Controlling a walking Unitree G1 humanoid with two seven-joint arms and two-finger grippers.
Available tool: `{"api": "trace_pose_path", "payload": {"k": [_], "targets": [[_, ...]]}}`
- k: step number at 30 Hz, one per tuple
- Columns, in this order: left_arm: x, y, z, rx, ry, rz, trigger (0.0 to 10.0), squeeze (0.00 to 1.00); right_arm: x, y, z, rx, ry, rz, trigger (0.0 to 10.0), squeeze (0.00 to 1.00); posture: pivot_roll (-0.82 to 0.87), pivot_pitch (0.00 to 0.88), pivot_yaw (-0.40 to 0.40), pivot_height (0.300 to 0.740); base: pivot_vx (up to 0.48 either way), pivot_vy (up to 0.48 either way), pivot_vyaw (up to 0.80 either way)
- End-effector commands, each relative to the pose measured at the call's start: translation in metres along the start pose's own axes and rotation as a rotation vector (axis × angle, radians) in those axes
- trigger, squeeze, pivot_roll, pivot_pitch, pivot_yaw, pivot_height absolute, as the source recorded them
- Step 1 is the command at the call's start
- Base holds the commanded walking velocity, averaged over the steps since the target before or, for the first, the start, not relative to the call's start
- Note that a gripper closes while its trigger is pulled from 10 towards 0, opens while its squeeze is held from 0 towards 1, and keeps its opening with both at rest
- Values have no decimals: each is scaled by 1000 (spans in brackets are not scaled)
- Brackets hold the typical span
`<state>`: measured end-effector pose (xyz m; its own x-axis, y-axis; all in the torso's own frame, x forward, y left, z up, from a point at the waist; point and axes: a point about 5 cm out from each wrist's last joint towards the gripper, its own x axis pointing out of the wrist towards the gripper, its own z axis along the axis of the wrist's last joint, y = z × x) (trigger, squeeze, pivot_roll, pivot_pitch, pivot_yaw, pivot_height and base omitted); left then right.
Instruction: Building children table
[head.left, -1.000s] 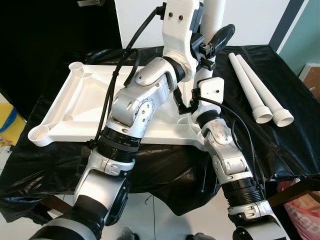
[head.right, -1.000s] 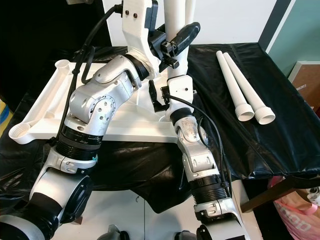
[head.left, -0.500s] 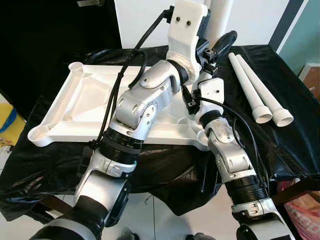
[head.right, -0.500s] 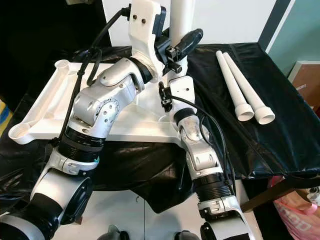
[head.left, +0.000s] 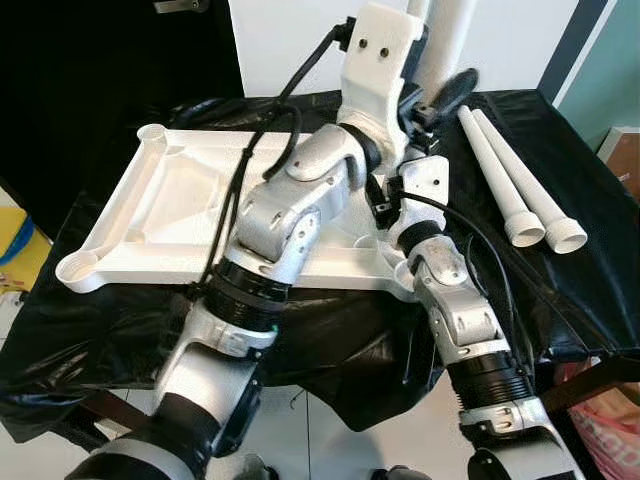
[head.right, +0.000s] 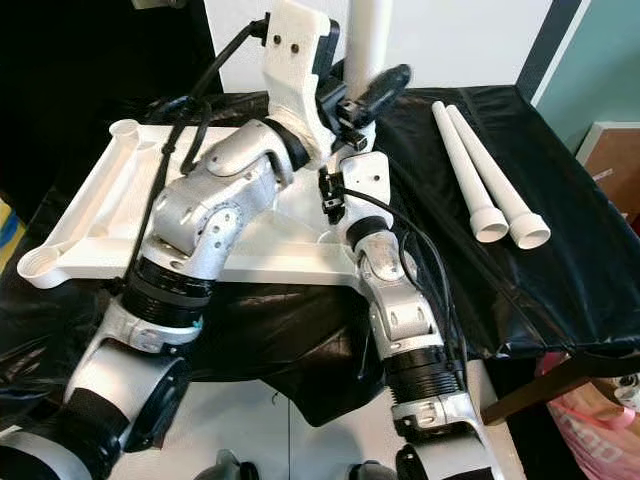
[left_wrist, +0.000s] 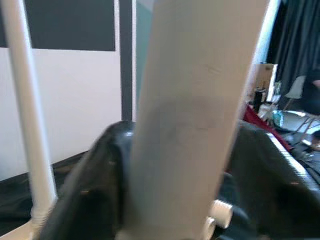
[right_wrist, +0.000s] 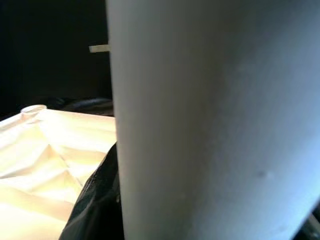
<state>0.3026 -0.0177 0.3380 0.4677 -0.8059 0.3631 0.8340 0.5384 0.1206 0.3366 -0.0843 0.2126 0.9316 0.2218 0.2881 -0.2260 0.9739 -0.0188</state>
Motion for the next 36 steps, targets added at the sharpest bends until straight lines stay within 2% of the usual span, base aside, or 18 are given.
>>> {"api": "trace_pose_path", "payload": {"k": [1,4,5,8,13,17,19,21,26,27,30,33,34,36], "targets": [[1,-18,4,12,-34,-156,10000,1000,1,-6,-4,18,40,-33,10000,0,-99,84,-4,740,0,0,0],[-3,-12,0,44,-25,-102,10000,1000,0,-12,-3,36,41,-73,10000,0,-105,88,0,740,0,0,0],[-6,-9,-2,32,-26,-82,10000,0,-1,-15,-4,41,44,-91,10000,0,-110,91,3,740,0,0,0],[-13,-4,-6,-2,-26,-44,10000,0,-3,-21,-4,49,51,-126,10000,0,-116,97,9,740,0,0,0],[-23,3,-11,12,-33,14,10000,0,-7,-27,-6,49,63,-158,10000,0,-119,103,11,740,0,0,0],[-27,4,-17,21,-11,10,10000,0,-8,-30,-7,45,66,-167,10000,0,-120,107,11,740,0,0,0],[-37,4,-28,39,19,14,10000,0,-13,-35,-9,25,69,-181,10000,0,-117,106,10,740,0,0,0],[-37,4,-28,39,19,14,10000,0,-13,-35,-9,25,69,-181,10000,0,-117,106,10,740,0,0,0],[-49,4,-42,66,44,38,10000,0,-19,-42,-13,9,82,-195,10000,0,-117,105,10,740,0,0,0],[-59,5,-55,62,78,72,10000,0,-23,-45,-18,8,103,-200,10000,0,-112,102,10,740,0,0,0],[-67,6,-64,57,112,90,10000,0,-27,-45,-23,4,116,-199,10000,0,-110,101,9,740,0,0,0],[-68,6,-65,59,116,91,10000,0,-28,-45,-23,4,118,-199,10000,0,-110,101,9,740,0,0,0],[-75,5,-73,57,161,78,10000,0,-30,-44,-26,2,126,-197,10000,0,-110,97,13,740,0,0,0],[-78,4,-77,52,181,68,10000,0,-30,-44,-27,2,129,-196,10000,0,-110,97,13,740,0,0,0]]}}
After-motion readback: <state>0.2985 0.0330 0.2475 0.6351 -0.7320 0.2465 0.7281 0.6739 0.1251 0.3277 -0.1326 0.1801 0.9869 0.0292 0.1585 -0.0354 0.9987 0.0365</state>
